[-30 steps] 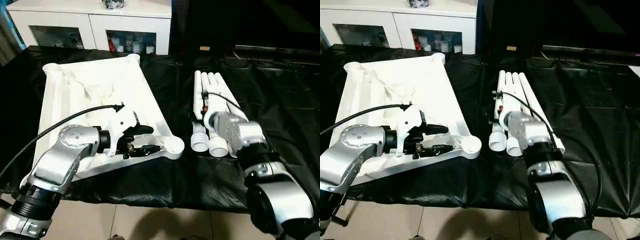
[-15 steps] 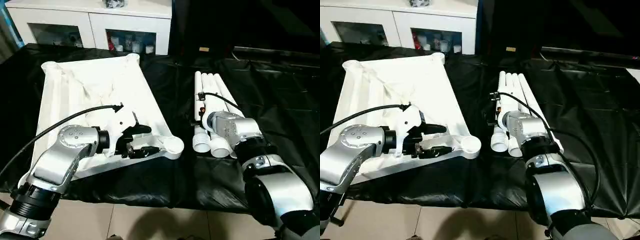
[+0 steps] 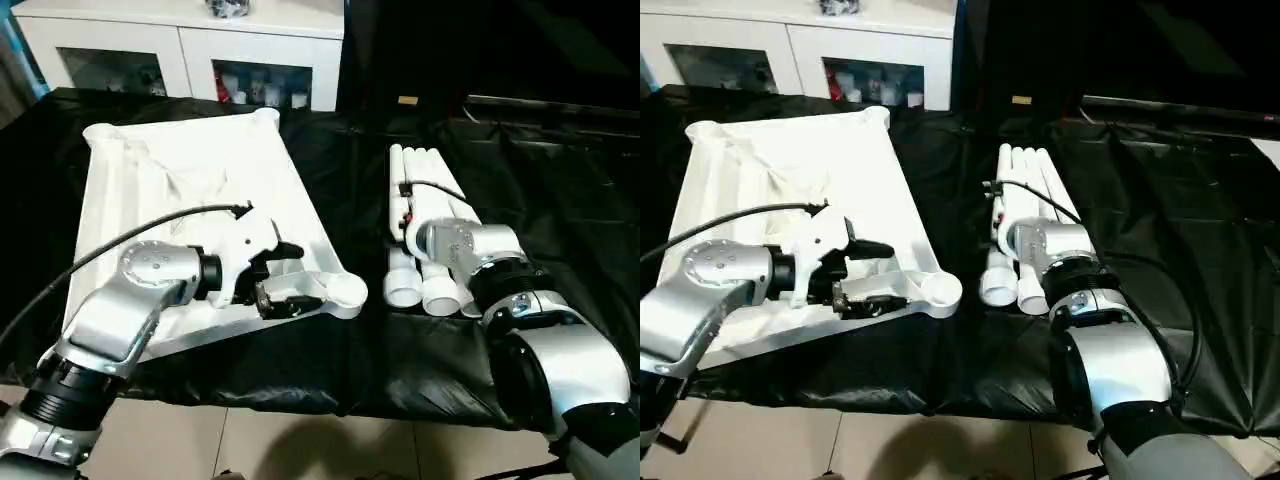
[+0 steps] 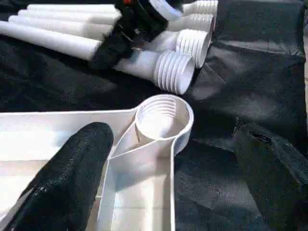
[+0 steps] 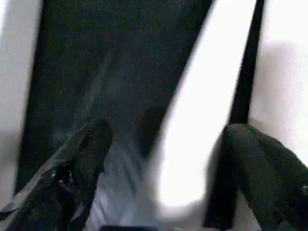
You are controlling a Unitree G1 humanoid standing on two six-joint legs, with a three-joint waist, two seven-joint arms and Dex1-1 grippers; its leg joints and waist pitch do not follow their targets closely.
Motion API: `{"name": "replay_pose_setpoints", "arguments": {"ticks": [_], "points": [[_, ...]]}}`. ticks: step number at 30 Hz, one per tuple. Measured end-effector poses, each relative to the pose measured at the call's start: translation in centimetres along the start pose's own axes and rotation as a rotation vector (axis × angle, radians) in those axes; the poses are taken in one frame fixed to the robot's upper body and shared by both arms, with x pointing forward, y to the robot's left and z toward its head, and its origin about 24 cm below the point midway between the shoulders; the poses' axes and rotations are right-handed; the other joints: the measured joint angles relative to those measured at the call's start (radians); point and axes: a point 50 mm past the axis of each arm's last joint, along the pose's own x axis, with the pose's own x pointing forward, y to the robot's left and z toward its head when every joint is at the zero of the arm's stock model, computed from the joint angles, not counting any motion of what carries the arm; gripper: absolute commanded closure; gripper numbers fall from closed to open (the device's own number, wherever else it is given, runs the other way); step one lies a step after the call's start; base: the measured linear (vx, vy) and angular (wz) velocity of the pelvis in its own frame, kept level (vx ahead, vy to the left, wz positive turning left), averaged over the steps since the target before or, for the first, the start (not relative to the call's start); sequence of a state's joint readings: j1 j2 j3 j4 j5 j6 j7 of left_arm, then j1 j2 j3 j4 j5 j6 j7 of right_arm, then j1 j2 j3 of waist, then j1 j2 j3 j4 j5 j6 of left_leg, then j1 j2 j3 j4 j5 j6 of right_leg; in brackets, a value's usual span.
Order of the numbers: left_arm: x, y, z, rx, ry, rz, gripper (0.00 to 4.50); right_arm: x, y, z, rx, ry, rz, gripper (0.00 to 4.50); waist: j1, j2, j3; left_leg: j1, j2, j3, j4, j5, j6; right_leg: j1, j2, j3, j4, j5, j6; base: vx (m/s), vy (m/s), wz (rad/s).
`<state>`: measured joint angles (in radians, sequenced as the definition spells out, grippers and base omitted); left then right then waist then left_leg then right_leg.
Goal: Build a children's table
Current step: Pick table leg
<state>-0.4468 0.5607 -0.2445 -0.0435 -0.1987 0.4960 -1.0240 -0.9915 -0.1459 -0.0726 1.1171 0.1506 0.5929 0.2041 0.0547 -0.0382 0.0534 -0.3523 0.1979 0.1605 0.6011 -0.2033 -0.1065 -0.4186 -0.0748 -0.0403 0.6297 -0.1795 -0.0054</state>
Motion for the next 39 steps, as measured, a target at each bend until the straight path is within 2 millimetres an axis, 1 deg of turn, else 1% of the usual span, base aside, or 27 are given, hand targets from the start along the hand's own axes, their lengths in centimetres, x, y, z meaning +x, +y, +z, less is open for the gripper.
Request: {"name": "replay_pose_setpoints", "arguments": {"ticks": [2,3,4,6,9,12,13,14,17,18,23,28,30,31,32,33,35,36,38,39], "points": [[0.0,0.1,0.1,0.005,0.006,0.001,0.00,0.2,-0.1,-0.8,0.013,0.043,-0.001,0.72,0.001,0.000,0.000,0.000,0.001,0.000,0.000,0.000,0.000,-0.001,0.000,-0.001,0.000,0.000,-0.001,0.000,0.000,0.00],[0.1,0.1,0.1,0.007,0.010,0.002,0.00,0.2,-0.1,-0.8,0.016,0.047,-0.001,0.72,0.001,0.000,0.000,0.000,0.001,0.000,0.000,0.000,0.000,-0.001,0.000,-0.001,0.000,-0.001,-0.001,0.000,0.000,0.00],[0.1,0.2,0.1,0.009,0.013,0.003,0.00,0.2,-0.1,-0.9,0.018,0.052,-0.002,1.04,0.001,0.000,0.000,0.000,0.001,0.000,0.000,0.000,0.000,-0.001,0.000,-0.001,0.000,-0.001,-0.001,0.000,0.000,0.00],[0.1,0.4,0.2,0.016,0.018,0.009,0.00,0.2,-0.2,-0.9,0.025,0.057,-0.001,1.10,0.001,0.000,0.000,0.000,0.001,0.001,0.000,0.000,0.000,0.000,0.000,-0.001,0.000,-0.001,-0.001,0.000,0.000,0.00],[0.1,0.5,0.4,0.020,0.018,0.013,0.00,0.2,-0.2,-0.9,0.029,0.061,0.000,1.48,0.001,0.000,0.000,0.000,0.003,0.003,0.000,0.000,0.000,0.000,0.000,-0.001,0.000,-0.001,-0.001,0.000,0.000,0.00],[0.1,0.5,0.4,0.021,0.019,0.014,0.00,0.1,-0.3,-0.8,0.046,0.061,0.000,1.58,0.001,0.000,0.000,0.001,0.006,0.008,0.000,0.000,-0.001,0.000,0.000,-0.001,0.000,-0.001,-0.001,0.000,0.000,0.00],[0.1,0.5,0.4,0.022,0.021,0.014,0.00,0.1,-0.3,-0.8,0.053,0.062,0.000,1.80,0.001,0.000,0.000,0.001,0.007,0.009,0.001,0.001,-0.001,0.000,0.000,-0.002,0.000,-0.001,-0.001,0.000,0.000,0.00],[0.1,0.6,0.4,0.024,0.024,0.016,0.00,0.1,-0.4,-0.8,0.061,0.061,0.000,1.80,0.001,0.000,0.000,0.001,0.007,0.009,0.001,0.001,-0.001,0.000,0.000,-0.002,0.000,-0.001,-0.001,0.000,0.000,0.00],[0.2,0.8,0.1,0.018,0.035,0.032,0.00,0.1,-0.5,-0.9,0.090,0.058,-0.002,2.01,0.001,0.000,0.000,0.001,0.008,0.010,0.001,0.001,-0.001,0.000,0.001,-0.002,0.000,-0.001,-0.001,0.000,0.000,0.00],[0.4,0.9,0.1,0.018,0.027,0.046,0.00,0.1,-0.6,-0.8,0.116,0.053,-0.001,2.17,0.002,0.000,0.000,0.001,0.008,0.010,0.001,0.001,-0.001,0.000,0.001,-0.002,0.000,-0.001,-0.001,0.000,0.000,0.00],[1.2,1.6,0.7,0.019,-0.028,0.137,0.00,0.0,-0.8,-0.8,0.190,0.030,0.008,2.56,0.004,0.001,0.000,0.001,0.009,0.010,0.001,0.001,-0.002,-0.001,0.001,-0.003,0.000,-0.001,-0.001,0.000,0.000,0.00],[1.6,2.8,1.5,-0.056,-0.127,0.249,0.00,0.1,-1.2,-0.7,0.273,-0.049,0.050,2.67,0.004,0.001,0.001,0.000,0.009,0.010,0.001,0.001,-0.002,-0.001,0.001,-0.004,0.000,-0.001,-0.002,0.000,0.000,0.00],[2.2,3.6,2.2,-0.139,-0.167,0.293,0.00,-0.2,-1.7,-0.4,0.323,-0.141,0.111,2.68,0.005,0.003,0.002,0.000,0.009,0.010,0.002,0.001,-0.001,-0.001,0.001,-0.004,0.000,-0.001,-0.002,0.000,0.000,0.00],[2.3,4.0,2.5,-0.179,-0.178,0.308,0.00,-0.3,-1.4,0.1,0.334,-0.184,0.155,2.68,0.005,0.005,0.003,0.000,0.009,0.010,0.002,0.001,-0.001,-0.002,0.000,-0.004,0.000,-0.001,-0.002,0.000,0.000,0.00],[2.7,4.4,2.9,-0.256,-0.205,0.318,0.00,-0.8,-1.3,0.9,0.345,-0.245,0.227,2.68,0.005,0.007,0.004,-0.001,0.009,0.010,0.002,0.002,0.000,-0.002,0.000,-0.003,0.000,-0.001,-0.002,0.000,0.000,0.00],[3.1,4.5,3.3,-0.308,-0.232,0.316,0.00,-1.3,-1.1,1.5,0.350,-0.290,0.291,2.68,0.006,0.007,0.004,-0.001,0.009,0.010,0.002,0.002,0.001,-0.002,0.000,-0.004,0.000,-0.001,-0.002,0.000,0.000,0.00],[3.8,4.8,4.4,-0.437,-0.307,0.305,0.00,-3.1,-0.6,3.3,0.335,-0.420,0.466,2.68,0.008,0.006,0.005,-0.004,0.009,0.010,0.002,0.004,0.007,-0.002,0.001,-0.005,-0.001,-0.001,-0.003,0.000,0.000,0.00],[4.1,4.9,4.8,-0.484,-0.340,0.296,0.00,-3.9,-0.3,3.8,0.321,-0.477,0.545,2.68,0.010,0.006,0.005,-0.006,0.009,0.010,0.002,0.005,0.008,-0.002,0.001,-0.006,-0.001,-0.001,-0.004,0.000,0.000,0.00],[4.3,4.9,5.4,-0.556,-0.395,0.270,0.00,-5.5,0.3,4.6,0.276,-0.567,0.679,2.68,0.010,0.006,0.005,-0.005,0.009,0.010,0.001,0.004,0.009,-0.001,0.001,-0.006,-0.001,-0.002,-0.005,0.000,0.000,0.00],[4.4,4.9,5.6,-0.582,-0.417,0.256,0.00,-6.0,0.5,4.6,0.259,-0.583,0.718,2.68,0.011,0.006,0.005,-0.005,0.009,0.010,0.001,0.004,0.009,-0.001,0.001,-0.006,-0.002,-0.002,-0.005,0.000,0.000,0.00]]}}
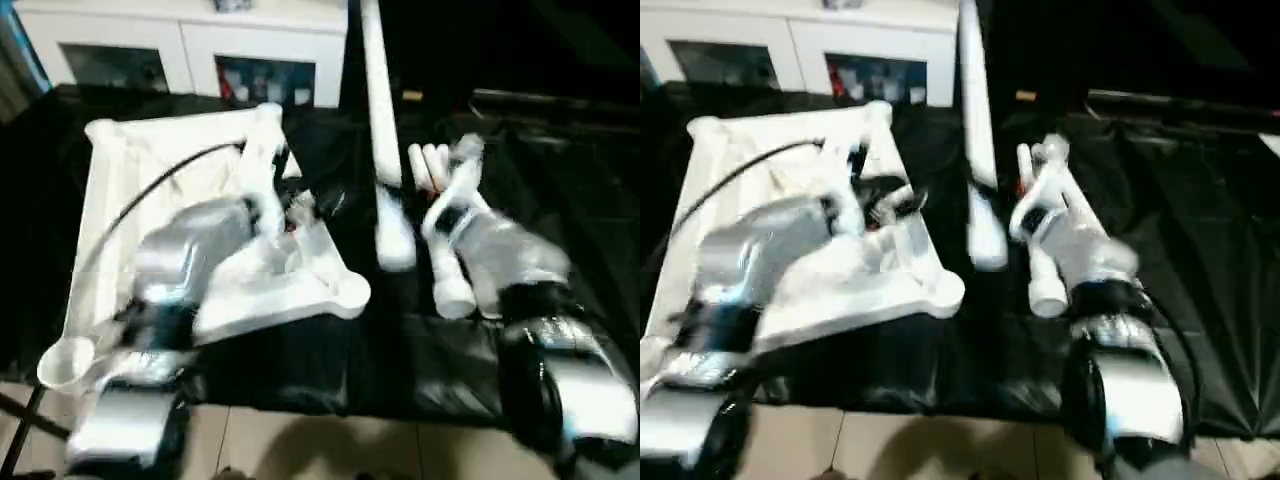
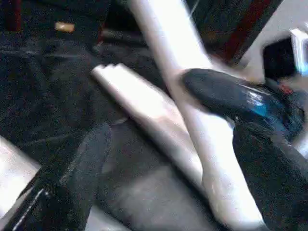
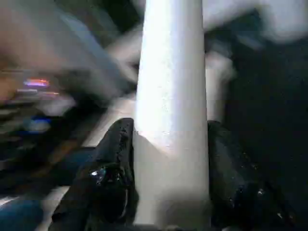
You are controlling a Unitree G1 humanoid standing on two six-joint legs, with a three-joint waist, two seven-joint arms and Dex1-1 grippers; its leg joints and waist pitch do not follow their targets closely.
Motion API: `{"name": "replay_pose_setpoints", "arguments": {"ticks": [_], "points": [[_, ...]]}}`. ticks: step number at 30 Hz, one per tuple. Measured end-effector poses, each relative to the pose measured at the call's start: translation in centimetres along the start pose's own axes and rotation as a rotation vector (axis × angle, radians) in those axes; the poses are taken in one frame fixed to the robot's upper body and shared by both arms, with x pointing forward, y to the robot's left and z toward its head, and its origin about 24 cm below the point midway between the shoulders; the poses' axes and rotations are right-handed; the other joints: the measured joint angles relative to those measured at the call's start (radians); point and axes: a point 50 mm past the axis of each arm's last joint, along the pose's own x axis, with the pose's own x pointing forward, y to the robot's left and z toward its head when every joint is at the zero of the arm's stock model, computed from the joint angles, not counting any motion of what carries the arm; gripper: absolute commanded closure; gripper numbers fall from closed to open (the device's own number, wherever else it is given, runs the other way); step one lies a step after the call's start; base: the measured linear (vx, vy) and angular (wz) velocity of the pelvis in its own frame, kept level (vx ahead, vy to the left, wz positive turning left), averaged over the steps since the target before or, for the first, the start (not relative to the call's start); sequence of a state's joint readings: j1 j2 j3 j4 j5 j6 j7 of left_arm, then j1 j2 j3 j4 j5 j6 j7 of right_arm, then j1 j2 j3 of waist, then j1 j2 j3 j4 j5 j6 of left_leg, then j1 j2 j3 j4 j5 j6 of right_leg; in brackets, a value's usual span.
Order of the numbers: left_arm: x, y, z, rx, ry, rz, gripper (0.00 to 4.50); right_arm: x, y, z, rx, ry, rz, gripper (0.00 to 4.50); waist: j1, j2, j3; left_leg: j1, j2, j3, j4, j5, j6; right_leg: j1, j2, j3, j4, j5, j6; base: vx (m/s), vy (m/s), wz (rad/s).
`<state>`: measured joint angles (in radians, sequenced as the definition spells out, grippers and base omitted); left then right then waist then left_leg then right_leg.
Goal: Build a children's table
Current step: Pick table leg
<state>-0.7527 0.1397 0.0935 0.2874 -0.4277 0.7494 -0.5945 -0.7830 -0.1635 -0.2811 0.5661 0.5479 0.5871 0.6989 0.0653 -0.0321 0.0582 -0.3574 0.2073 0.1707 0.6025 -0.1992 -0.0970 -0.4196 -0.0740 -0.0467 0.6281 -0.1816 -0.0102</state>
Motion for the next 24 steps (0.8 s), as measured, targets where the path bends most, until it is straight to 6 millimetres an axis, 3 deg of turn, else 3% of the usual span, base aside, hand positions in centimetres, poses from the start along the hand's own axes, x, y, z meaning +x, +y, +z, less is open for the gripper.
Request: {"name": "replay_pose_setpoints", "arguments": {"ticks": [4,8,14,21,24], "points": [[0.8,-1.4,1.1,-0.195,-0.094,-0.118,0.00,-2.0,1.6,-0.9,0.028,-0.023,0.196,2.69,0.023,0.000,0.000,0.001,0.001,-0.001,0.001,0.000,0.000,-0.001,-0.001,-0.002,-0.001,0.000,-0.001,0.000,0.000,0.00],[1.1,-3.1,3.1,-0.294,-0.183,-0.242,0.00,-2.1,3.6,-1.0,0.024,-0.005,0.330,2.69,0.025,0.001,0.001,0.001,0.001,-0.001,0.000,0.000,-0.001,0.001,-0.001,-0.002,-0.001,0.000,-0.002,0.000,0.000,0.00],[0.7,-4.2,4.0,-0.345,-0.234,-0.331,0.00,-2.7,4.6,-1.2,0.022,0.002,0.389,2.69,0.025,0.001,0.001,-0.001,0.000,-0.001,0.000,-0.001,-0.004,0.002,-0.001,-0.002,-0.001,0.000,-0.002,0.000,0.000,0.00],[0.8,-4.7,3.9,-0.299,-0.187,-0.271,0.00,-2.5,5.3,-1.2,-0.038,0.047,0.388,2.69,0.025,0.001,0.001,-0.002,0.001,-0.002,-0.001,-0.001,-0.003,0.002,-0.001,-0.003,-0.004,0.000,-0.001,0.000,0.000,0.00],[1.1,-4.2,3.5,-0.277,-0.156,-0.172,0.36,-2.1,5.3,-1.4,-0.115,0.079,0.329,2.69,0.025,0.001,0.001,-0.002,0.001,-0.002,-0.001,-0.001,-0.004,0.001,-0.001,-0.003,-0.004,0.000,-0.001,0.000,0.000,0.00]]}}
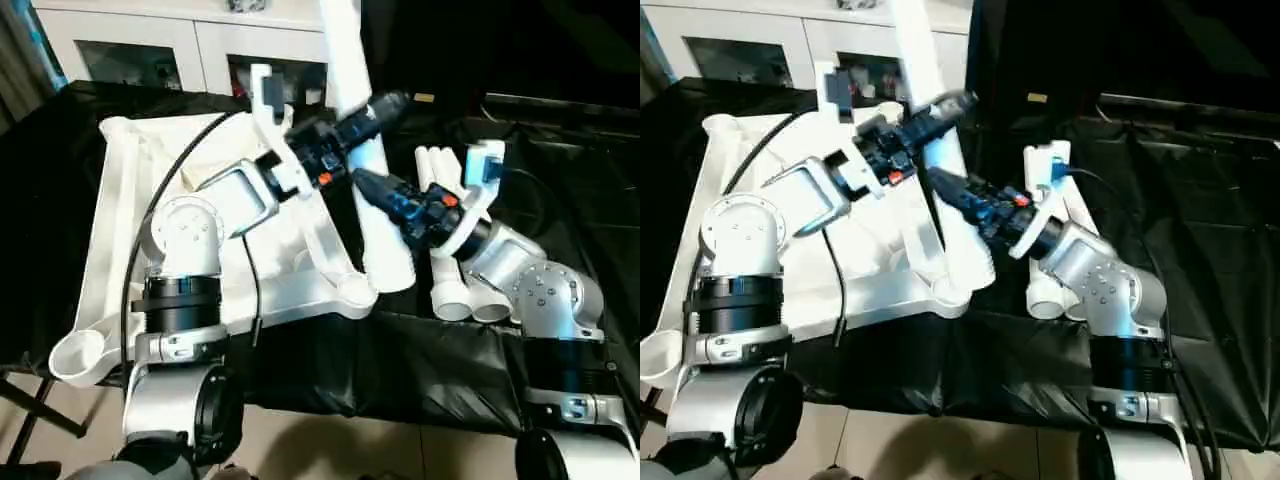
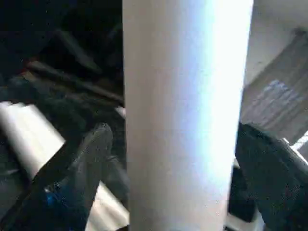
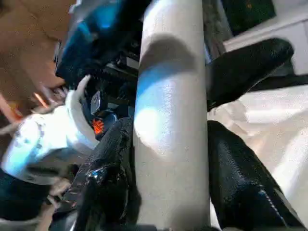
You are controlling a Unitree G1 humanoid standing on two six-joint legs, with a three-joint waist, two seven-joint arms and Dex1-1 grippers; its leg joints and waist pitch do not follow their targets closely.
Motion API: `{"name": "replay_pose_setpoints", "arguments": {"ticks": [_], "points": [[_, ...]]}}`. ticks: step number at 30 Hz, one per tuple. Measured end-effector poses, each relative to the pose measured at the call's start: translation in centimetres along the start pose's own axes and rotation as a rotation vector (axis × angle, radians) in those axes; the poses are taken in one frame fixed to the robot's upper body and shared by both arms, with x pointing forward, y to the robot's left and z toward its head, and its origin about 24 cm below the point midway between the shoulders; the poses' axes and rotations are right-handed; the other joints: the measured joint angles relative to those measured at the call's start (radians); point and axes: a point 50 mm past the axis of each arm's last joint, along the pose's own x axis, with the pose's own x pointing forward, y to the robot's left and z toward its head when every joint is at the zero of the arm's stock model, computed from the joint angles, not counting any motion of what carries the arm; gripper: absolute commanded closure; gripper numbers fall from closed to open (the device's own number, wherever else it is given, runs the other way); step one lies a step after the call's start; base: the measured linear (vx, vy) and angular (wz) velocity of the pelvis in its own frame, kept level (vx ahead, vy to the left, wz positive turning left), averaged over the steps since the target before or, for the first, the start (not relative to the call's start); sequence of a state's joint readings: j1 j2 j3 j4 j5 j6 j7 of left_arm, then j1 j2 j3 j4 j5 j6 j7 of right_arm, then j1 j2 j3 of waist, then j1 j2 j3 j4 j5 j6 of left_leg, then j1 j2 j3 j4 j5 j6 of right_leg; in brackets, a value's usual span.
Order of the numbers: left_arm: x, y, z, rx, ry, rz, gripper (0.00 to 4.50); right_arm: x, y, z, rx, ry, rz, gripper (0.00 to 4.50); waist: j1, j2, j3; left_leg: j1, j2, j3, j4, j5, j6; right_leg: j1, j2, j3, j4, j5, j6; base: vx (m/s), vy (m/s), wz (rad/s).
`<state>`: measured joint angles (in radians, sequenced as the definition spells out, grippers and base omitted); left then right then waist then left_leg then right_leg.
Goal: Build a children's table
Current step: Pick table leg
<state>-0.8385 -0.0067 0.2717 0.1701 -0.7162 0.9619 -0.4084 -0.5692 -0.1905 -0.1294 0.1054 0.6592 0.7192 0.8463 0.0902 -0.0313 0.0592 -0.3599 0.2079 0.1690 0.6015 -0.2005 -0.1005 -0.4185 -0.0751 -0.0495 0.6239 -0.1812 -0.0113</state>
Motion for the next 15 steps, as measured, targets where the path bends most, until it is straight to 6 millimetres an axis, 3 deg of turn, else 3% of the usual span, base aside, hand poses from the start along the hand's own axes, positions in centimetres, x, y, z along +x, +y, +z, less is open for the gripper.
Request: {"name": "replay_pose_setpoints", "arguments": {"ticks": [6,15], "points": [[0.7,2.0,-0.8,0.074,-0.007,0.315,0.82,1.8,-0.3,-1.4,-0.235,0.153,-0.212,2.69,-0.001,-0.001,0.000,-0.003,0.000,-0.001,0.000,0.000,-0.001,0.000,0.000,-0.001,-0.003,0.001,0.003,0.000,0.000,0.00],[1.1,2.9,-0.5,0.039,-0.170,0.496,1.52,3.8,0.0,-2.2,-0.338,0.136,-0.356,2.69,-0.002,-0.001,0.000,-0.007,0.000,-0.002,0.000,0.003,0.006,-0.002,0.000,-0.004,-0.011,0.004,0.004,0.000,0.000,0.00]]}}
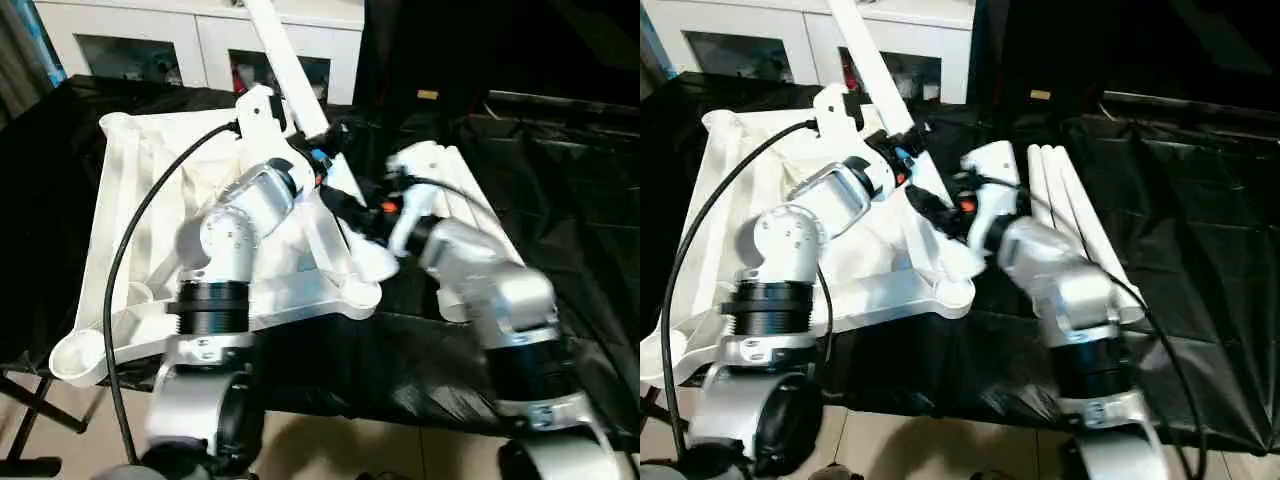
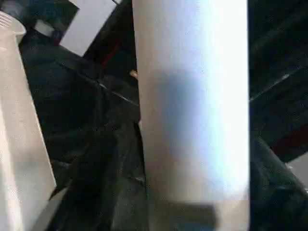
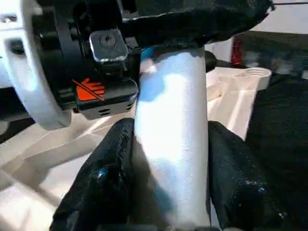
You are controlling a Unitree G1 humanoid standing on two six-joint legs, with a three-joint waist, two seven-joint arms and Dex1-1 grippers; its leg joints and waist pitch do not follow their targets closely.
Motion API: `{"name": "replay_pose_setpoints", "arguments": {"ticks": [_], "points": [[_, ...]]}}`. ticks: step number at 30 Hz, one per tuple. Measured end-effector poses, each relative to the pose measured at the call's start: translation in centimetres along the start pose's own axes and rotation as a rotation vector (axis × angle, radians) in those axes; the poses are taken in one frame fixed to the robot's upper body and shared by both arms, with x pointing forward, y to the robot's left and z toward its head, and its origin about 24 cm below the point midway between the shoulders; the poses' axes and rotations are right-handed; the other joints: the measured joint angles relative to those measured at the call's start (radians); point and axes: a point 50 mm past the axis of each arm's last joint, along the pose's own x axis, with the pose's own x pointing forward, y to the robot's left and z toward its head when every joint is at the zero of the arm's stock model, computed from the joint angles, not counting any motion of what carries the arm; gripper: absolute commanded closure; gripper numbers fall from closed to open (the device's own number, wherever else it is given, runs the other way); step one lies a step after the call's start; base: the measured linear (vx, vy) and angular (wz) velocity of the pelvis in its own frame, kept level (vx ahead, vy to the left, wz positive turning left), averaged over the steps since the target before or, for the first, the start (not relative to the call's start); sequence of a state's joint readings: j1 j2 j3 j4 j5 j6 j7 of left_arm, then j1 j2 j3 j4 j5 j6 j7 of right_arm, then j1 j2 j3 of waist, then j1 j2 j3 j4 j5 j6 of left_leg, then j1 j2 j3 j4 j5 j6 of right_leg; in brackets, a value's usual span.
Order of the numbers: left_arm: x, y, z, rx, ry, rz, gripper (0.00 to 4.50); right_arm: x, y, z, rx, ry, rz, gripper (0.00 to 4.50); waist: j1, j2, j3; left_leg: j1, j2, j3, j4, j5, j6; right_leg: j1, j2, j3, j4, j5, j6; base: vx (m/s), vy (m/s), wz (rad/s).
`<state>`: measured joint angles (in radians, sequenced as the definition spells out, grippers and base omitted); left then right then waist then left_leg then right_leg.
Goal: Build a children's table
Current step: Pick table leg
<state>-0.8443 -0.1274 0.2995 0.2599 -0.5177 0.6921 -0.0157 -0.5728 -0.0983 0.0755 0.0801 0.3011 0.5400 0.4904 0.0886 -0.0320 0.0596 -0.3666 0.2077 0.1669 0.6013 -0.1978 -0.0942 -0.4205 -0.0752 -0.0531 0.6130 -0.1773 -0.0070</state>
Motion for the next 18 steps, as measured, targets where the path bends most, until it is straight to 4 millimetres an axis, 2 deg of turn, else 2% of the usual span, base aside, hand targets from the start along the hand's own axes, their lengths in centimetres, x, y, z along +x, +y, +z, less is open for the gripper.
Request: {"name": "replay_pose_setpoints", "arguments": {"ticks": [4,11,12,16,17,18], "points": [[0.0,0.1,0.1,-0.025,-0.005,-0.001,1.69,0.4,0.4,-0.1,-0.015,0.002,-0.017,2.69,0.000,0.000,0.000,0.000,0.000,0.000,0.000,0.000,0.001,0.000,0.000,0.000,0.000,0.000,0.000,0.000,0.000,0.00],[-0.1,-0.1,0.3,-0.056,-0.024,-0.037,2.40,0.5,0.6,0.0,-0.038,-0.015,-0.023,2.69,0.000,0.000,0.000,0.001,0.000,0.000,0.000,-0.001,-0.001,0.001,0.000,0.000,0.001,0.000,0.000,0.000,0.000,0.00],[-0.1,-0.2,0.3,-0.056,-0.028,-0.046,2.50,0.5,0.6,0.1,-0.038,-0.019,-0.022,2.13,0.000,0.000,0.000,0.001,0.000,0.000,0.000,-0.001,-0.001,0.001,0.000,0.000,0.001,0.000,0.000,0.000,0.000,0.00],[-0.2,-0.5,0.6,-0.006,-0.026,-0.147,2.57,0.0,0.2,0.4,-0.008,-0.032,0.027,1.93,0.000,0.000,0.000,0.001,0.000,0.000,0.000,0.000,0.000,0.001,0.000,0.000,0.001,0.000,0.000,0.000,0.000,0.00],[-0.3,-0.6,0.7,0.008,-0.023,-0.183,2.66,-0.2,-0.1,0.5,0.001,-0.033,0.051,1.66,0.000,0.000,0.000,0.001,0.000,0.000,0.000,0.000,0.000,0.001,0.000,0.000,0.001,0.000,0.000,0.000,0.000,0.00],[-0.3,-0.7,0.8,0.016,-0.022,-0.207,2.66,-0.5,-0.2,0.6,0.010,-0.033,0.074,1.66,0.001,0.000,0.000,0.001,0.000,0.000,0.000,0.000,0.000,0.001,0.000,0.000,0.001,0.000,0.000,0.000,0.000,0.00]]}}
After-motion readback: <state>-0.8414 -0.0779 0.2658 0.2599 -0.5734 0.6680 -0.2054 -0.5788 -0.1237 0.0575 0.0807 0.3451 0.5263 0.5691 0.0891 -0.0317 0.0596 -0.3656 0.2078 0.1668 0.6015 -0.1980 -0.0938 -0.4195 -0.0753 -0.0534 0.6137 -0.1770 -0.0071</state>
